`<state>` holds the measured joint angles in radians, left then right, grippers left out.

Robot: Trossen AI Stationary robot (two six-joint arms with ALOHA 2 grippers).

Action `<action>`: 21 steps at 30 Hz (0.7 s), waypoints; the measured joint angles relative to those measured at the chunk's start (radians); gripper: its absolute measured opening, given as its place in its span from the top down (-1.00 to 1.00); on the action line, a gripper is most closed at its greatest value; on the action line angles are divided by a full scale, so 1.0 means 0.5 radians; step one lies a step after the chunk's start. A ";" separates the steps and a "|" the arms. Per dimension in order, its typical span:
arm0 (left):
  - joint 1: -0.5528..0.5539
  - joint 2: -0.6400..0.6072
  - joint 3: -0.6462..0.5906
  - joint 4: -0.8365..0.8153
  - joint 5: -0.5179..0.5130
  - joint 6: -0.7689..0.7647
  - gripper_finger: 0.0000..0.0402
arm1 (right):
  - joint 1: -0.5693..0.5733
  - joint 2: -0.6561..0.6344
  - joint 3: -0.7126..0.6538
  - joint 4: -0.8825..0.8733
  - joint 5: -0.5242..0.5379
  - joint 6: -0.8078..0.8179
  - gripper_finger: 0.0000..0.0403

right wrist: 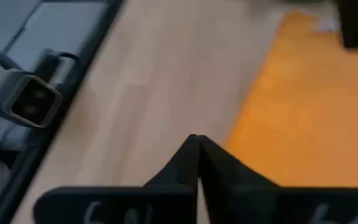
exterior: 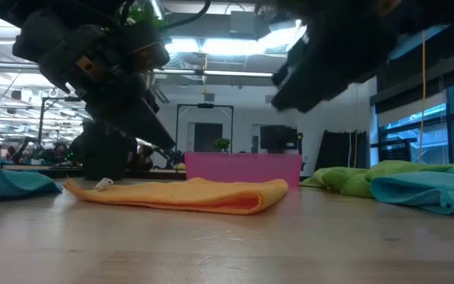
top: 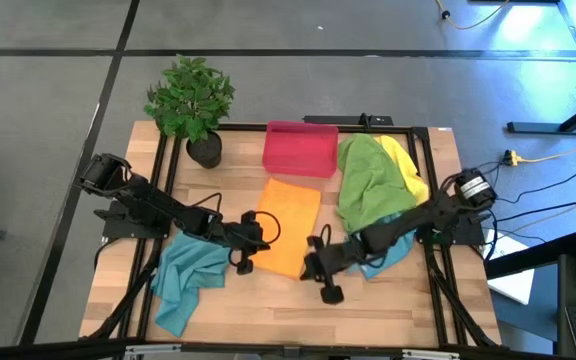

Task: Roll microfiber towels into tight, uniform cylinder then place into a basket
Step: Fold the orange towel

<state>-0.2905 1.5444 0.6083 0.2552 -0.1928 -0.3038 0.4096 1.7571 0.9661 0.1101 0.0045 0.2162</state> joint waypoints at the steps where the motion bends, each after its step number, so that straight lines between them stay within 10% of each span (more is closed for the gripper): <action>1: 0.000 0.000 0.000 0.005 -0.001 -0.001 0.96 | 0.028 0.000 0.000 0.012 0.034 -0.045 0.87; 13: 0.005 0.000 0.000 0.024 -0.002 -0.067 0.99 | 0.214 0.002 0.000 -0.078 0.647 -0.774 -0.10; 21: 0.005 0.000 0.000 0.024 -0.015 -0.053 0.99 | 0.214 0.017 0.000 -0.119 0.707 -0.862 -0.13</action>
<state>-0.2882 1.5444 0.6083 0.2672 -0.2005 -0.3305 0.5163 1.7657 0.9663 0.0507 0.3582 -0.2146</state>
